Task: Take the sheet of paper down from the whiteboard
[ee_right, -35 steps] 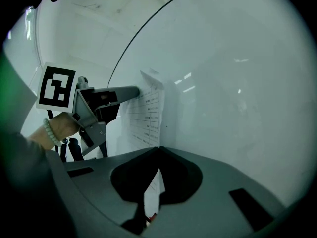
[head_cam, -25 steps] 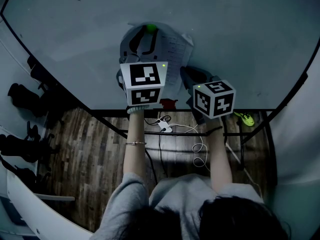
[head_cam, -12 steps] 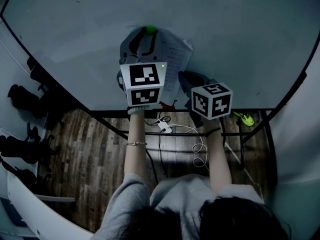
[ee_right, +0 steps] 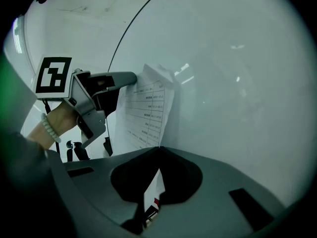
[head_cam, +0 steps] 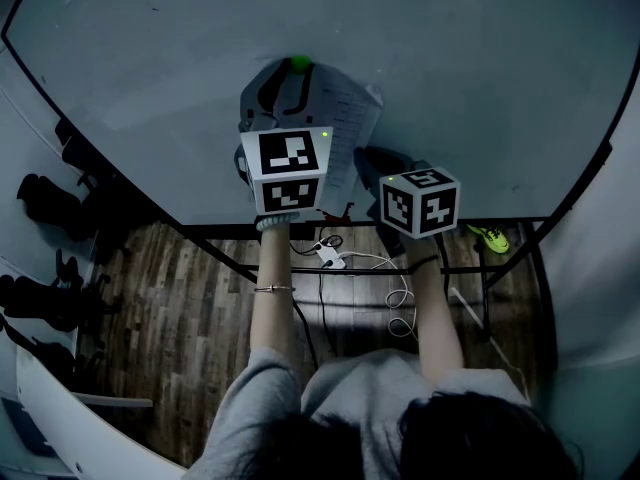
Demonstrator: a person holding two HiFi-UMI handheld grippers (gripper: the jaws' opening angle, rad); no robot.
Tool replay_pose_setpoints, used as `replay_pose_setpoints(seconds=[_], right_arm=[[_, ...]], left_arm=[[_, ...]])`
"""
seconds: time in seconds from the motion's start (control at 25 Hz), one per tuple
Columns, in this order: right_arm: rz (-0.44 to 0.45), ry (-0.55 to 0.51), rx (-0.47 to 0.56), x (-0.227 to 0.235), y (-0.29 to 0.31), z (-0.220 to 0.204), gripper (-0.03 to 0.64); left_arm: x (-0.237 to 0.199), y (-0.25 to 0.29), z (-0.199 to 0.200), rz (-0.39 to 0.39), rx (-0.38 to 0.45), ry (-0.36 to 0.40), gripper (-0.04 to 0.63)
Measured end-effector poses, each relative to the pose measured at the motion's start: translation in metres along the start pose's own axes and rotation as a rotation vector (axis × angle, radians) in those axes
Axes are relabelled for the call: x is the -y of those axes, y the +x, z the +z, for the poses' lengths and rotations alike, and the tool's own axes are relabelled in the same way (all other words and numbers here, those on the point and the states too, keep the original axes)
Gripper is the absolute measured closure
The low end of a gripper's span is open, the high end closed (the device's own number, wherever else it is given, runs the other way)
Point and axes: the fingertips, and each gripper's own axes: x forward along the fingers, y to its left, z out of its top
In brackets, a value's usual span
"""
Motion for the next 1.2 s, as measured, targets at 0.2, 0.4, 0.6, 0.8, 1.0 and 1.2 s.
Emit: replay_pose_setpoints(seconds=[0.2, 0.4, 0.6, 0.8, 1.0, 1.2], right_arm=[[-0.008, 0.018, -0.03, 0.004, 0.0, -0.013, 0.617], [0.011, 0.04, -0.021, 0.003, -0.002, -0.019, 0.617], [0.01, 0.055, -0.019, 0.009, -0.004, -0.024, 0.617], [-0.004, 0.058, -0.004, 0.01, -0.006, -0.021, 0.617], [-0.025, 0.053, 0.015, 0.018, -0.012, -0.019, 0.617], [-0.039, 0.07, 0.036, 0.024, -0.021, -0.016, 0.615]], left_arm=[[0.003, -0.002, 0.0, 0.005, 0.005, 0.002, 0.468], [0.003, -0.002, 0.002, 0.01, 0.017, -0.01, 0.468], [0.006, -0.001, 0.0, 0.023, 0.016, 0.003, 0.468], [0.004, -0.002, 0.002, 0.012, 0.022, -0.008, 0.468], [0.007, -0.006, 0.002, -0.01, 0.046, -0.045, 0.468], [0.006, -0.014, 0.0, -0.019, 0.054, -0.087, 0.468]])
